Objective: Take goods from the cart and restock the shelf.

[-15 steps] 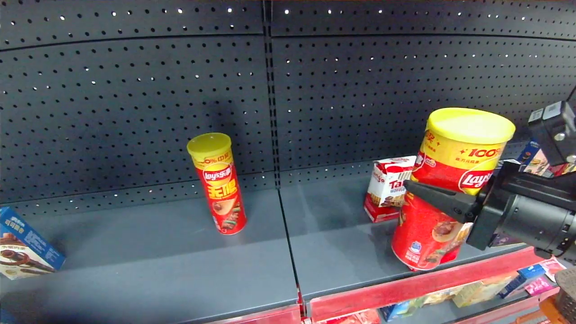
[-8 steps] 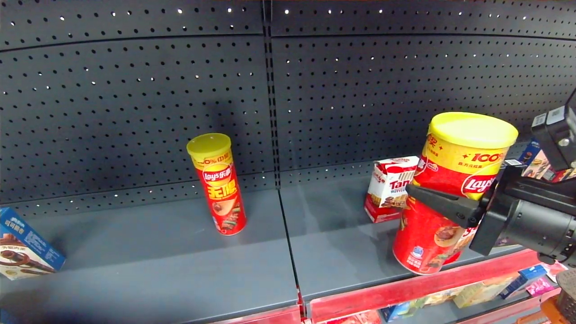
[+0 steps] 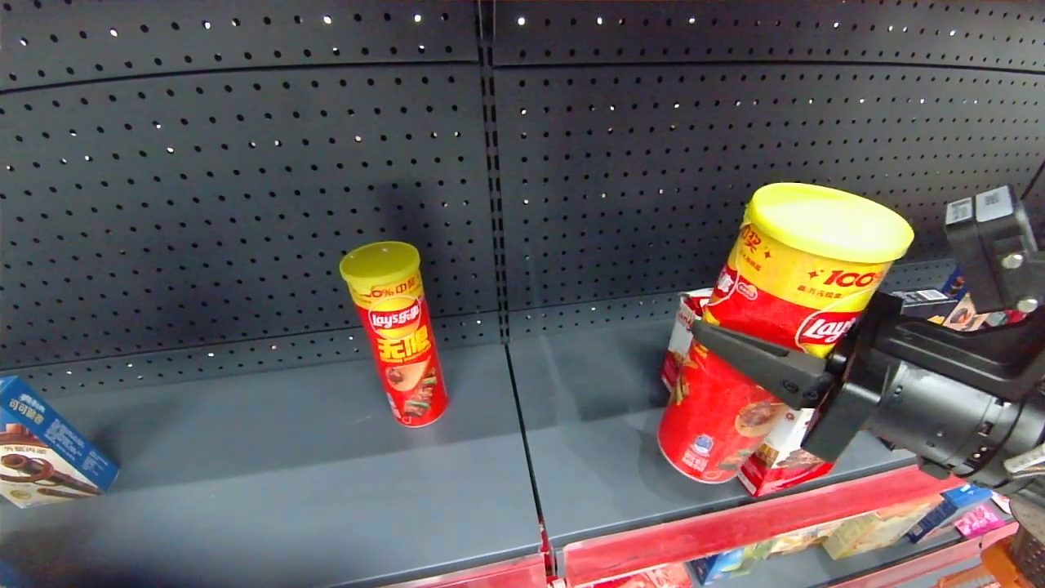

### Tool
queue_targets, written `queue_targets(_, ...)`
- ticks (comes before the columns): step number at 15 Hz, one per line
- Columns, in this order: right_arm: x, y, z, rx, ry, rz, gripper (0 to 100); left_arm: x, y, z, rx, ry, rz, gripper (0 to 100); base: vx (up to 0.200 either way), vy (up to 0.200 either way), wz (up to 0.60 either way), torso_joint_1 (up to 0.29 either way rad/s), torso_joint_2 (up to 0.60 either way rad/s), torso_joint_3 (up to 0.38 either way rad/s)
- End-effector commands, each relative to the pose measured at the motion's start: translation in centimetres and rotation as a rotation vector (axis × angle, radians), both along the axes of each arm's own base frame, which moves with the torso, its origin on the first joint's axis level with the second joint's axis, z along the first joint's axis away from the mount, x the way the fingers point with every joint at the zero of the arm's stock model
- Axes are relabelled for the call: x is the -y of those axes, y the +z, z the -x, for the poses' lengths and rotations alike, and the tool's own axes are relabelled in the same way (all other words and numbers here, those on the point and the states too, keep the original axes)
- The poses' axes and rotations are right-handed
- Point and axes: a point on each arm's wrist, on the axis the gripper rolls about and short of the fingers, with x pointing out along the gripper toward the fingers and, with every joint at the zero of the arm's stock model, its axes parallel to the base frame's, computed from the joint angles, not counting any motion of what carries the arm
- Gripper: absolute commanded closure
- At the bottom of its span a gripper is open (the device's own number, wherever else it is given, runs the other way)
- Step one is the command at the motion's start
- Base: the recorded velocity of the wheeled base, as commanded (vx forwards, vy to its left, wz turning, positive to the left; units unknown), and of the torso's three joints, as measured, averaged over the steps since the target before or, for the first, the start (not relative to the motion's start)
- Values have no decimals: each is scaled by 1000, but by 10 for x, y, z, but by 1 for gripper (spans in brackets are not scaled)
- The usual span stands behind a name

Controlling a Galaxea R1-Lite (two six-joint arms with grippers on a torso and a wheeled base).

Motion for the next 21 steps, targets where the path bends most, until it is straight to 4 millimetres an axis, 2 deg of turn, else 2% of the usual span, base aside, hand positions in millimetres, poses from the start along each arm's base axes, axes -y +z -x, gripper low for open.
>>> queue_targets(1,-5,-15,-4,-55,27,24,100,0,0,0,-1,-1,1,0,0,0,0,0,0,0)
queue_targets(4,2,-21,7,-56,48,14,100,0,0,0,-1,1,1,0,0,0,0,0,0,0)
queue_targets(10,-2,-22,9,-61,72,21,100,0,0,0,-3,12,-8,0,0,0,0,0,0,0)
queue_targets(16,-1,-23,9,-63,66,18,100,0,-1,0,-5,9,-8,0,-200,0,0,3,5,3)
queue_targets(21,2,-21,11,-39,56,-1,100,0,0,0,-3,9,-5,0,0,0,0,0,0,0)
